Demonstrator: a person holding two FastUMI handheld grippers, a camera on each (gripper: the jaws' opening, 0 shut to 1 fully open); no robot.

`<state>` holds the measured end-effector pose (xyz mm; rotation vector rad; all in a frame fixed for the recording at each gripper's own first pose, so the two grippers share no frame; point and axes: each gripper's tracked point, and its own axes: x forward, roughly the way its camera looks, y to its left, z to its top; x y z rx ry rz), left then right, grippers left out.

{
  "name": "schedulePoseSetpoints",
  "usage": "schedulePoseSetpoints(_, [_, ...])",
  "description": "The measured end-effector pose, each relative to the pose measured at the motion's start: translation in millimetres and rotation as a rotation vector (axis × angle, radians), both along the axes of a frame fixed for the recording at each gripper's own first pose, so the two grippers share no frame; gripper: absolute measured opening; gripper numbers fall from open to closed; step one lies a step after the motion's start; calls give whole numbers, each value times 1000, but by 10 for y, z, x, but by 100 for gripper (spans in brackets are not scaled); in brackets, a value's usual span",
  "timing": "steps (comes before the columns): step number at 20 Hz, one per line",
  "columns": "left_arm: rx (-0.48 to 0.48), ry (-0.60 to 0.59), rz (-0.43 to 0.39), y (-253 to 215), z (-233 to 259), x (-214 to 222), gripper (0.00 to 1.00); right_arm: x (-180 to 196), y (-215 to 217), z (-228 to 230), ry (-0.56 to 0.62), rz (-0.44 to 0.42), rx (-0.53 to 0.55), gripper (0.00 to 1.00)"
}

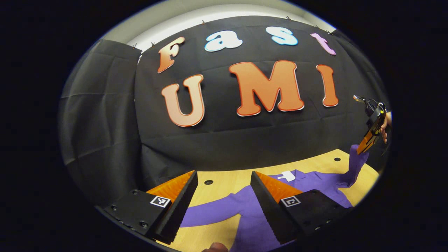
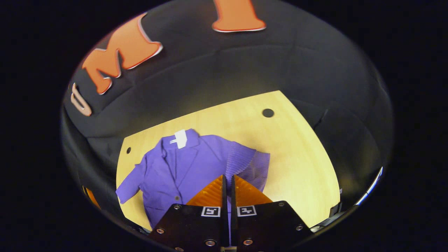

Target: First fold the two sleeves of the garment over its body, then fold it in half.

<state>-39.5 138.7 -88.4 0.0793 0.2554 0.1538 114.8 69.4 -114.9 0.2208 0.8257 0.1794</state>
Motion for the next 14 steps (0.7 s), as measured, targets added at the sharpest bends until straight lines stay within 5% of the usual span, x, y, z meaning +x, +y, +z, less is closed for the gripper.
schedulePoseSetpoints(7, [94, 57, 62, 1061, -245, 46, 98, -69, 1469, 388, -40, 201, 12, 3])
schedulePoseSetpoints(14, [91, 98, 98, 1417, -442, 74, 99, -166, 2348, 427, -55, 327, -3, 2])
